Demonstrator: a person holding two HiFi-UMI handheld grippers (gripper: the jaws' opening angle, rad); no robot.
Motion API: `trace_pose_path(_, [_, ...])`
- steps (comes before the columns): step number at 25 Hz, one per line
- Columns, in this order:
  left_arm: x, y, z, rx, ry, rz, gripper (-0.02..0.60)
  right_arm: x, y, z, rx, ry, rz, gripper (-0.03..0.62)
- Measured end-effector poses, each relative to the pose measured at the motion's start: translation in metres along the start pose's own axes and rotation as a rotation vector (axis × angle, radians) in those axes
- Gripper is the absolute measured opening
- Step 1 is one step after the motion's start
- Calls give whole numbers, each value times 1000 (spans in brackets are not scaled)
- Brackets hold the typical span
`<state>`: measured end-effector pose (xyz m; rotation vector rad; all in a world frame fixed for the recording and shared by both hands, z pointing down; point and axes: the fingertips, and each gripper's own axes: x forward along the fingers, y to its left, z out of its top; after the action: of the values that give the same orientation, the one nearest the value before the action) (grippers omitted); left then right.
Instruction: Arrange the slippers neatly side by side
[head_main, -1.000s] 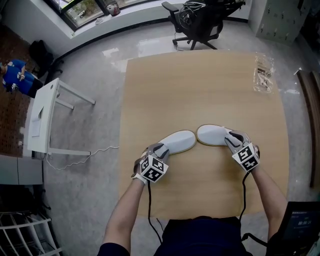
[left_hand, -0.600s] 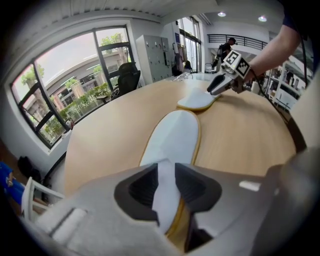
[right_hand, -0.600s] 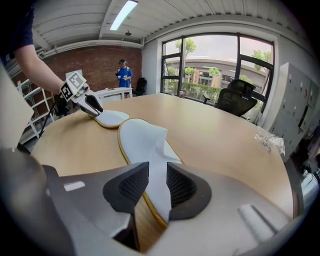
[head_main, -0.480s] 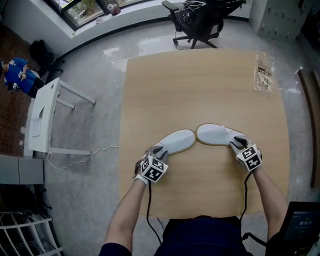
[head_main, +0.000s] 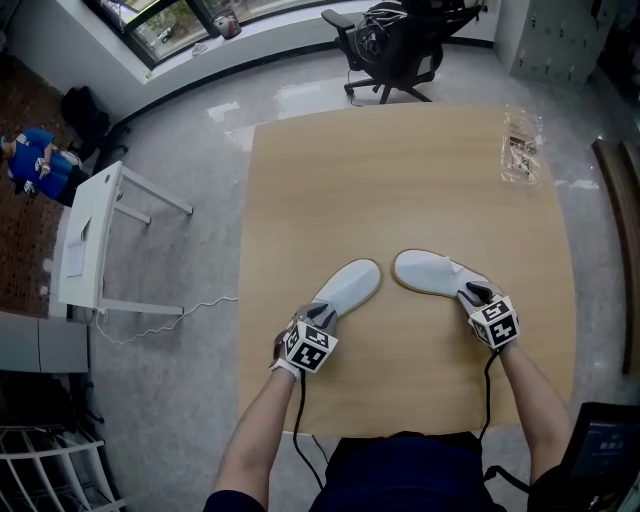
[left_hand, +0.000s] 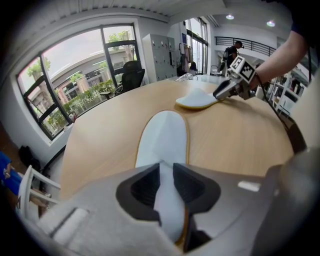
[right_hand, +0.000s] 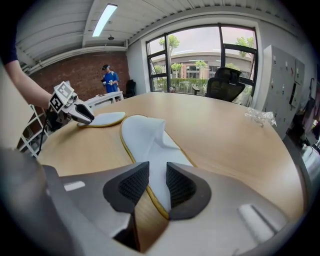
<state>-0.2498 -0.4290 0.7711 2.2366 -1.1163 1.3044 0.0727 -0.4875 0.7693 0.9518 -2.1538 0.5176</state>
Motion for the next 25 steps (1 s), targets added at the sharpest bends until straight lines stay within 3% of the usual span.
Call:
trace_pose_path(11, [-8, -35, -10, -78, 14, 19, 66, -10, 12, -26, 226, -5, -63, 110])
trace_pose_path(25, [-20, -86, -11, -412, 25, 14, 69, -30, 56, -48, 490, -8, -137, 84])
